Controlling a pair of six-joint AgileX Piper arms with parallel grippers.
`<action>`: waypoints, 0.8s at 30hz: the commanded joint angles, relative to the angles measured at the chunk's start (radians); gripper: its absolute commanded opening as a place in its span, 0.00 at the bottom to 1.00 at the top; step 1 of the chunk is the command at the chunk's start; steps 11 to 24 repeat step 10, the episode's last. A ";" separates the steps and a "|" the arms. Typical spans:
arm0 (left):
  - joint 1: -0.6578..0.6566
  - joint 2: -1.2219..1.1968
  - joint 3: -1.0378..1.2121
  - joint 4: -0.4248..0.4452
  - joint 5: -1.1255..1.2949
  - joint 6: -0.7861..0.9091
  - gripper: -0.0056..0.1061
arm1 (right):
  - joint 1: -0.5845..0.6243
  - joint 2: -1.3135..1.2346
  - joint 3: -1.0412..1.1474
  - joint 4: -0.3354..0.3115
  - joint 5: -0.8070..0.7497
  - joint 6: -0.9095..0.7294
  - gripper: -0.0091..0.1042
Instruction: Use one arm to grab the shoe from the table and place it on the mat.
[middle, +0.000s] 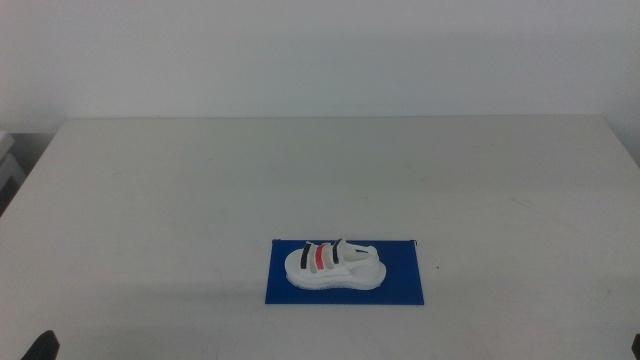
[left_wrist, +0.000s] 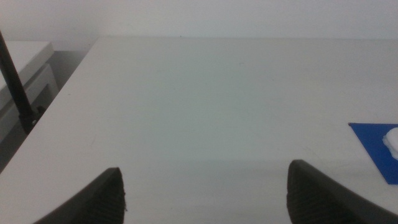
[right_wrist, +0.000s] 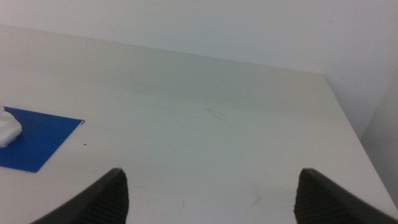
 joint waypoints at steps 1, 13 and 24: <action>0.008 -0.014 0.008 -0.013 -0.072 -0.012 0.83 | 0.003 0.004 0.005 -0.011 -0.073 -0.010 0.77; 0.035 -0.015 0.008 -0.013 -0.072 -0.012 0.83 | 0.003 0.004 0.005 -0.011 -0.073 -0.010 0.77; 0.035 -0.015 0.008 -0.013 -0.072 -0.012 0.83 | 0.003 0.004 0.005 -0.011 -0.073 -0.010 0.77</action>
